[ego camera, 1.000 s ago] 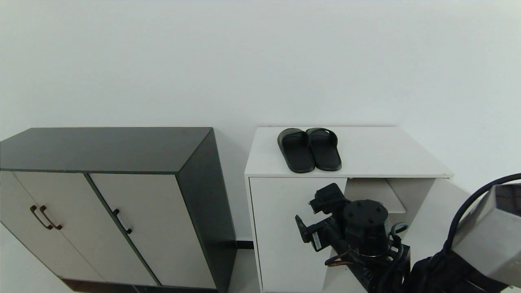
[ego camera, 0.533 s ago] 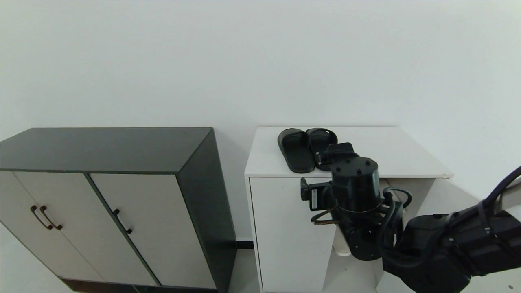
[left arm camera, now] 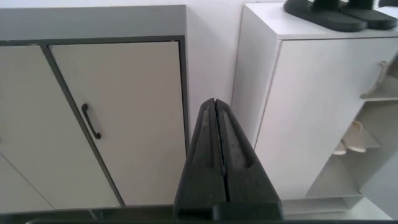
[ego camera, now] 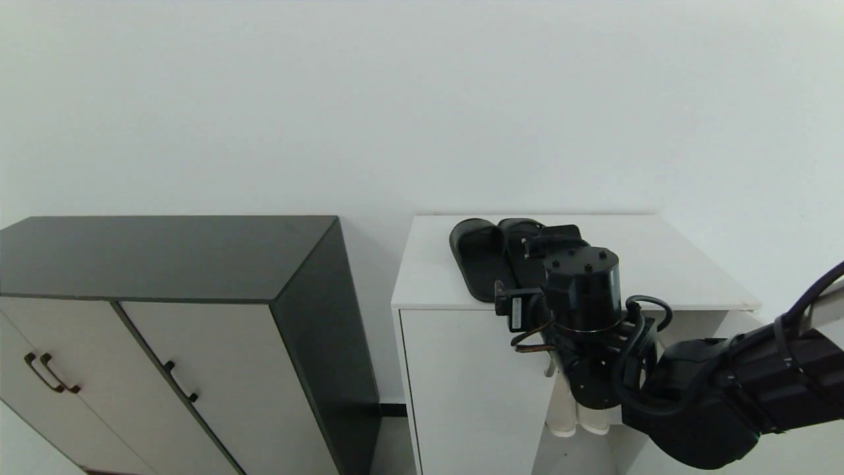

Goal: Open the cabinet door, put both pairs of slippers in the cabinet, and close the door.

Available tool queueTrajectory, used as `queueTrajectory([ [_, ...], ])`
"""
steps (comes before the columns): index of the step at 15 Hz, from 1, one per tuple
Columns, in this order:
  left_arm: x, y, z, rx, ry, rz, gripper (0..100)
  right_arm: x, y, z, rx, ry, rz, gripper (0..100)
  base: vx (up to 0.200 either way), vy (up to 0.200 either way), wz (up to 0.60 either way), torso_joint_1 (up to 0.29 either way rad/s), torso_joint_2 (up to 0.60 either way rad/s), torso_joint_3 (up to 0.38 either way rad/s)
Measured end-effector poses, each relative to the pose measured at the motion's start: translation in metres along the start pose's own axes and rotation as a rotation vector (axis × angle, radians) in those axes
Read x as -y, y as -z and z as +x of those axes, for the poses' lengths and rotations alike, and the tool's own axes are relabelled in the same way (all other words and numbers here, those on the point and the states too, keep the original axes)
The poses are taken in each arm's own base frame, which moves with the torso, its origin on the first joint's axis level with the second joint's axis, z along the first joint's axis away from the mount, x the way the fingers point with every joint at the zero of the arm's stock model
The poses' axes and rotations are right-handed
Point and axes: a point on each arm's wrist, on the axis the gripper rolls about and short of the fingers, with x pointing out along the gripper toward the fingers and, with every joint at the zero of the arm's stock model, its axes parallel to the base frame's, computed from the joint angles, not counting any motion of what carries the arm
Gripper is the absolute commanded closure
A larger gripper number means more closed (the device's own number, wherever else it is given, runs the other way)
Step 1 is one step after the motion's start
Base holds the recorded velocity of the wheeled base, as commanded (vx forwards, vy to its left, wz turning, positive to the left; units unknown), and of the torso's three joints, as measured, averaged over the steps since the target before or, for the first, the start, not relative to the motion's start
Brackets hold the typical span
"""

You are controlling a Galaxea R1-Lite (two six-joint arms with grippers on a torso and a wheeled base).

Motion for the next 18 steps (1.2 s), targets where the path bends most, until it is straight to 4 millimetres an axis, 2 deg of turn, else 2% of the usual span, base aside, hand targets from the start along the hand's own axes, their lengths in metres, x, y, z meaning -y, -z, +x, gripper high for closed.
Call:
queueTrajectory([
  [5, 0.000, 0.000, 0.000, 0.001, 0.000, 0.001, 100, 0.002, 0.003, 0.006, -0.020, -0.086, 0.022, 0, 0.200, 0.000, 0.00, 0.001, 0.00, 0.002],
  [10, 0.000, 0.000, 0.000, 0.001, -0.001, -0.001, 100, 0.006, 0.008, 0.022, -0.043, -0.112, 0.027, 0, 0.000, 0.000, 0.00, 0.000, 0.00, 0.000],
  [18, 0.000, 0.000, 0.000, 0.000, -0.001, 0.000, 100, 0.004, 0.014, 0.072, -0.025, -0.079, 0.002, 0, 0.000, 0.000, 0.00, 0.000, 0.00, 0.000],
])
